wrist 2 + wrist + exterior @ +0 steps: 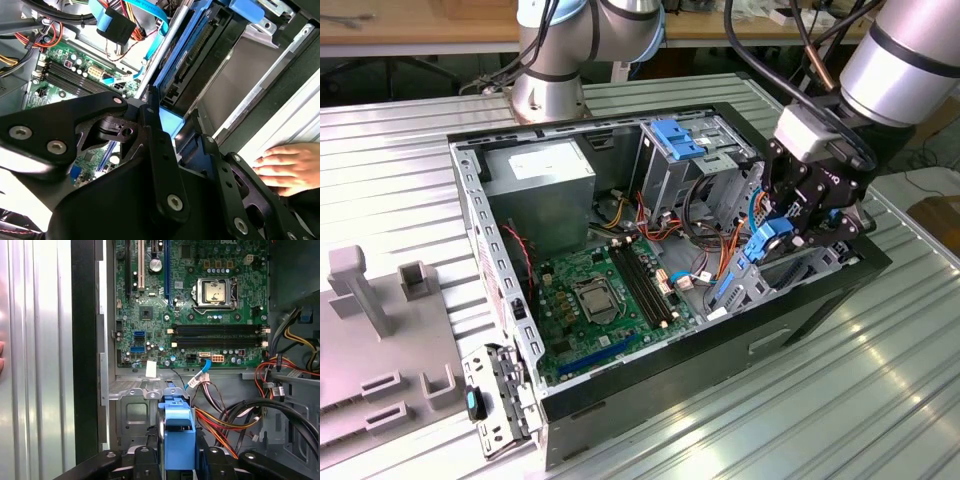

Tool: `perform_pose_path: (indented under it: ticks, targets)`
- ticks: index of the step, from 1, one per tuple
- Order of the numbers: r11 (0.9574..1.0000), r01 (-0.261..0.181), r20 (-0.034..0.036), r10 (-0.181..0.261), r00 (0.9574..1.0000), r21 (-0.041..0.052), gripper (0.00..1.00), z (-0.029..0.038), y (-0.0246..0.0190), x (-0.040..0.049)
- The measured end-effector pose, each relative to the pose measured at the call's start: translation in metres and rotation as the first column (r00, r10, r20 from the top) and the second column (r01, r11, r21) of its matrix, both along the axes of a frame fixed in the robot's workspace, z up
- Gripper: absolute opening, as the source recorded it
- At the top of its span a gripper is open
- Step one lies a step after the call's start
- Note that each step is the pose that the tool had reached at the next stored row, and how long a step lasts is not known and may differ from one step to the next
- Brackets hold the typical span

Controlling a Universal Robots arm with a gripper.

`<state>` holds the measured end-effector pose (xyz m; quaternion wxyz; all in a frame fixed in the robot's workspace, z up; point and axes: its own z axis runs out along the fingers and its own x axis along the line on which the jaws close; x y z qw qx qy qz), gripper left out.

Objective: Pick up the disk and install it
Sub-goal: 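Insert the disk into the insertion slot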

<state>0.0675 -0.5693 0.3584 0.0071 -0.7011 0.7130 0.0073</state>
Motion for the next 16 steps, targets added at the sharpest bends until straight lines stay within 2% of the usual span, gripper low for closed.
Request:
perform_pose_path:
  ticks: [3,4,13,14,15,16]
  targets:
    - [1.0000,0.000,0.0000,0.000,1.0000,0.0002,0.38,-0.0003,0.0000,0.0000]
    - [1.0000,0.000,0.0000,0.000,1.0000,0.0001,0.44,-0.0003,0.0000,0.0000]
    - [1.0000,0.000,0.0000,0.000,1.0000,0.0000,0.43,-0.0007,0.0000,0.0000]
    - [1.0000,0.000,0.0000,0.000,1.0000,0.0000,0.30,-0.0007,0.0000,0.0000]
    - [1.0000,0.000,0.0000,0.000,1.0000,0.0000,0.24,-0.0007,0.0000,0.0001]
    - [1.0000,0.000,0.0000,0.000,1.0000,0.0000,0.24,-0.0007,0.0000,0.0000]
